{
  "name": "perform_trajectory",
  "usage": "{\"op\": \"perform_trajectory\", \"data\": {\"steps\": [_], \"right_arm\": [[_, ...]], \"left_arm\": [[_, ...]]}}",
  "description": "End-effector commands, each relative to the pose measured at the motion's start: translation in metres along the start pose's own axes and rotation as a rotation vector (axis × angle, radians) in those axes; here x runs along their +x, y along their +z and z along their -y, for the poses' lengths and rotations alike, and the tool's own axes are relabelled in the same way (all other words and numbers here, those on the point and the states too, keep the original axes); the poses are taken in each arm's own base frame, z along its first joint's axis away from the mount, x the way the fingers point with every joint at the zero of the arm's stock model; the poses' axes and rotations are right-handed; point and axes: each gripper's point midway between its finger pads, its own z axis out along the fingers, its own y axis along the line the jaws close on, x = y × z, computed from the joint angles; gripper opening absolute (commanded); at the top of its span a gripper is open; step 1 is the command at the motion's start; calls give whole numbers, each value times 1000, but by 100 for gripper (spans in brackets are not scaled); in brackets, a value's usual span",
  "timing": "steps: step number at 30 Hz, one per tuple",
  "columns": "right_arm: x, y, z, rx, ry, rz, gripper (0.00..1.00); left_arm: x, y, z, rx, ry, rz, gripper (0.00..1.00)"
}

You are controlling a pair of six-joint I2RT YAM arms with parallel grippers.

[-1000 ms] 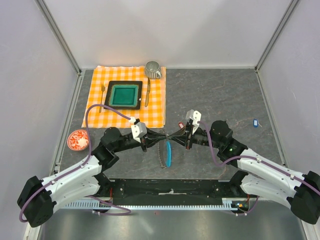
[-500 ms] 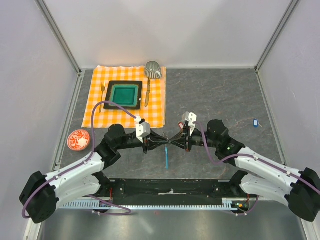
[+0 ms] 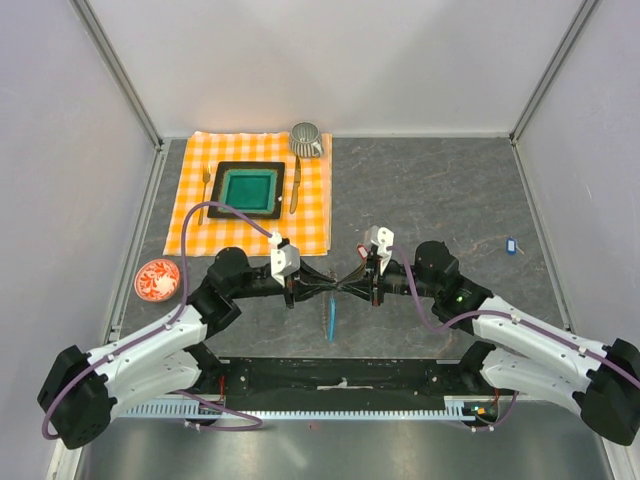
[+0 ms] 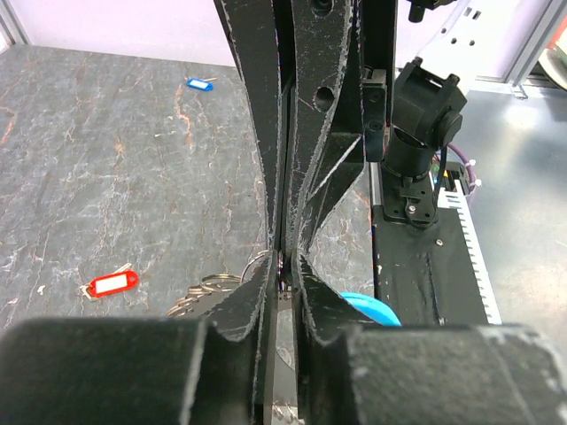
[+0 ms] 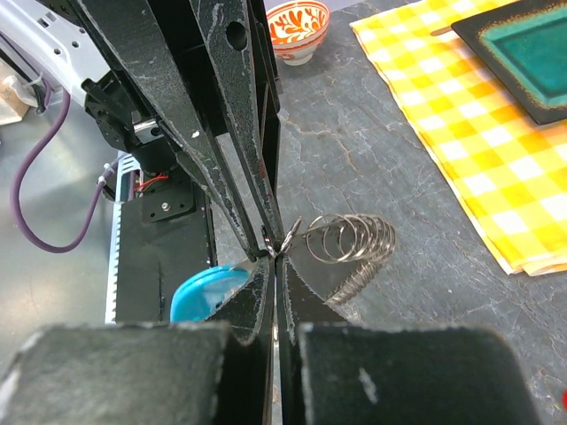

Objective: Put the keys on the keyring

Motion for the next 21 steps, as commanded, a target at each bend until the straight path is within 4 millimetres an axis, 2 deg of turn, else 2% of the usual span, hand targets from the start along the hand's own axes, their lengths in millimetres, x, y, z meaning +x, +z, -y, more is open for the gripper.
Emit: {"op": "perform_trajectory", "data": {"steps": [1,10,12,21], "right_arm": [[-46,0,1,29,-77,116,1],[-48,-2,-2,21,-78,121,1],[-48,-2,-1,27,-81,122,1],[-49,-5,-1,35,-89,124,1]], "left_arm": [[-30,4,21,95,48,61,20],[-16,5,16,73,17,16,28],[-15,5,14,62,14,11,33],[-6,3,2,-24,-30,-17,30]]}}
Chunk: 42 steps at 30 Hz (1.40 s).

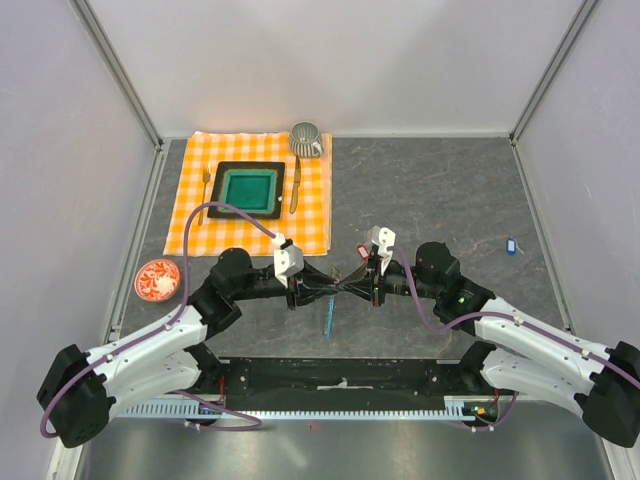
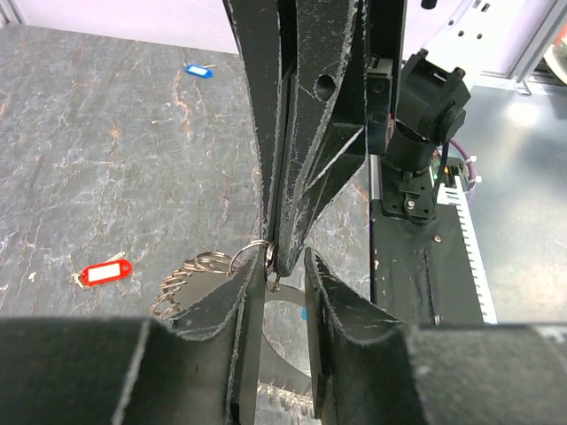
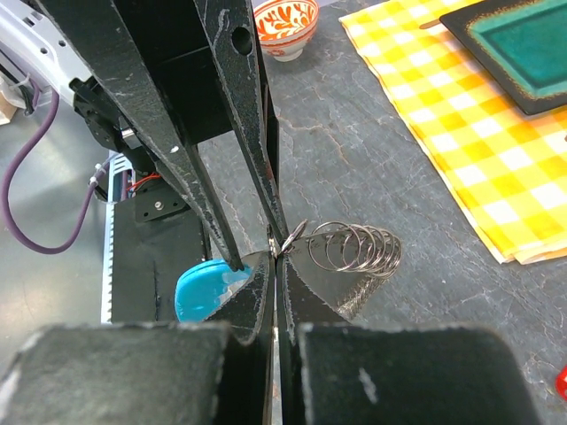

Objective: Put the keys on the keyring

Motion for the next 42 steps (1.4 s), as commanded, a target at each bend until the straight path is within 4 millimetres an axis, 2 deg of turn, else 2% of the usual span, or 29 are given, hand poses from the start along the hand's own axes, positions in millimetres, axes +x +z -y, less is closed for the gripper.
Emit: {"op": "perform_trajectory", "data": {"steps": [1,5,12,19,23,26,29,32,33,35,36,37,38,40,42], "right_arm": [[-50,-2,-3,7,-91,133,1],[-50,-3,-4,5,-92,134,1],[-50,-3,-4,5,-89,134,1],[-53,-6,-4,18,-92,151,1],[-55,-7,-5,16,-91,155,1],[-54,-7,-6,11,-88,153,1],[-53,-8,-4,22,-86,145,3],[-50,-9,-1,43,-74,124,23],[-47,-10,0,53,-61,105,37],[-49,-13,7,103,-47,101,53],[-44,-16,11,132,-33,78,66],[-44,-18,14,158,-27,74,70],[-49,-23,16,186,-36,85,74],[-45,-26,16,190,-46,72,76],[-45,-28,15,192,-52,80,76]], "left_arm": [[-9,2,-1,-16,-16,2,30],[-4,1,-5,-38,-38,-15,29],[-6,1,-1,-19,-37,-5,17],[4,-1,-3,-41,-61,-17,17],[3,-1,-5,-53,-55,-8,17],[7,-1,-7,-61,-57,-11,2],[4,-2,-7,-64,-52,-6,2],[1,-4,-10,-90,-41,-6,2],[-4,-5,-14,-116,-36,-5,2],[-9,-6,-23,-161,-26,-32,2],[4,-8,-31,-210,-55,-94,2],[9,-8,-34,-224,-57,-127,2],[2,-7,-37,-231,-54,-133,2],[9,-3,-34,-216,-72,-173,2],[4,2,-30,-194,-75,-177,2]]}}
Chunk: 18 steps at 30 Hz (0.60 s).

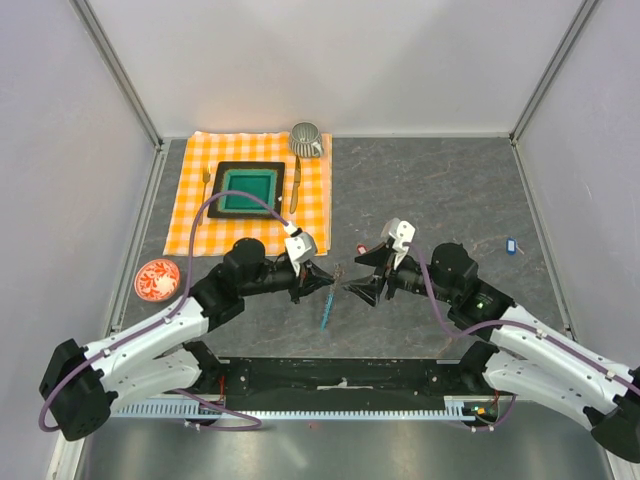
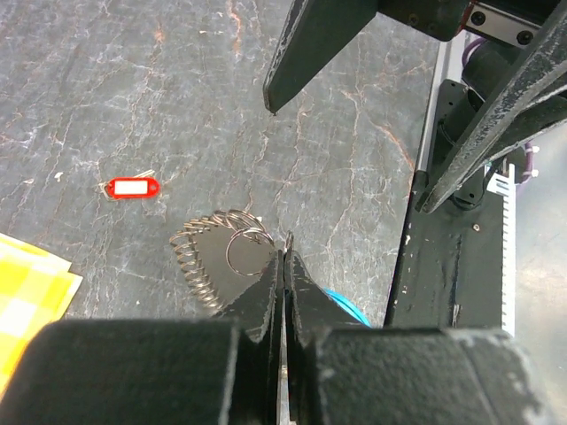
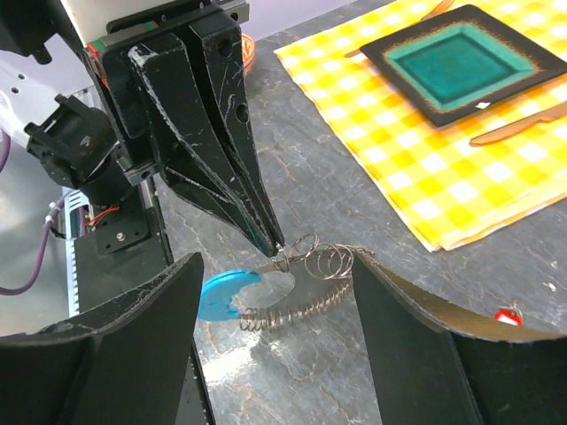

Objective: Put the keys on the keyring

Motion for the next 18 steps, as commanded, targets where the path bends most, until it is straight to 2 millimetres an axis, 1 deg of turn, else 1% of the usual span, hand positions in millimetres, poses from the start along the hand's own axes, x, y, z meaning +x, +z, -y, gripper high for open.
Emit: {"op": "perform_trajectory", "data": {"steps": [1,2,4,5,7,8,11,18], "right_arm": [[-14,-7,5,46,-27,28,76],[-12,-4,6,44,-23,19,73],[-8,-1,1,8,-26,6,70],[-3,3,1,-5,-24,-14,68],[-2,6,-3,-38,-34,-26,65],[0,8,-3,-44,-32,-37,63],[4,12,-5,-69,-40,-55,59],[6,15,-14,-131,-46,-69,52]], "left_arm": [[-19,5,2,-2,38,-21,2],[-23,6,3,4,66,-23,2],[-22,5,7,15,84,-44,2],[-29,5,9,20,98,-36,2],[-29,3,14,38,122,-54,2],[-32,2,15,40,127,-58,2],[-35,0,19,52,153,-66,2],[-33,0,23,76,165,-79,2]]}}
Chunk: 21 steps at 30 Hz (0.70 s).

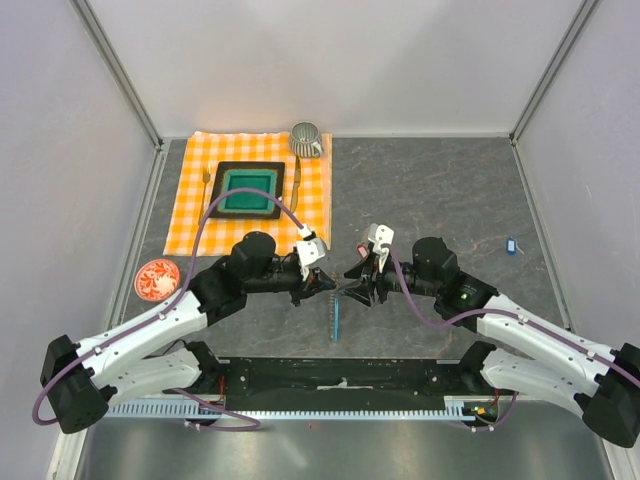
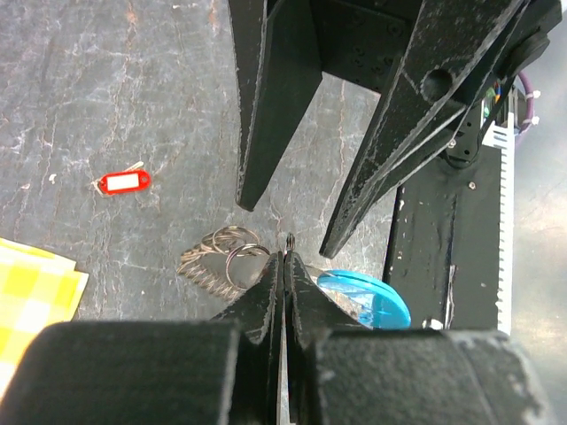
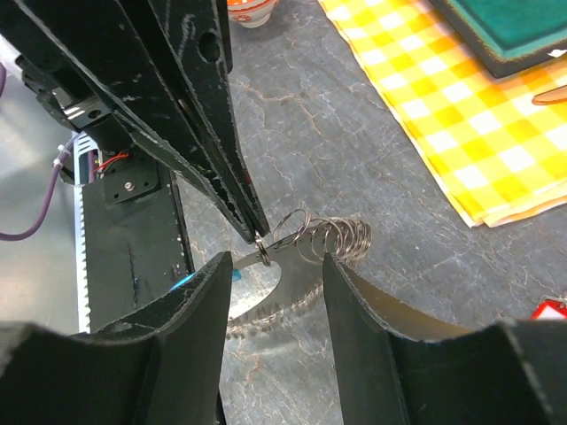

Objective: Put the keys on the keyring

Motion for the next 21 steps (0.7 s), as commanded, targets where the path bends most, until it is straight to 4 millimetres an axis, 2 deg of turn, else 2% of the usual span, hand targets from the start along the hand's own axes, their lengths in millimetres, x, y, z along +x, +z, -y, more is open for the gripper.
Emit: {"op": "perform_trajectory", "data": {"steps": [1,21], "right_arm": [[-27,0,-11,-63,-56,56,51],[-18,3,-17,-107,-55,39,32]], "left_arm": [[-23,-3,5,29,80,48,2],[-35,-5,18,98,106,106,2]]}}
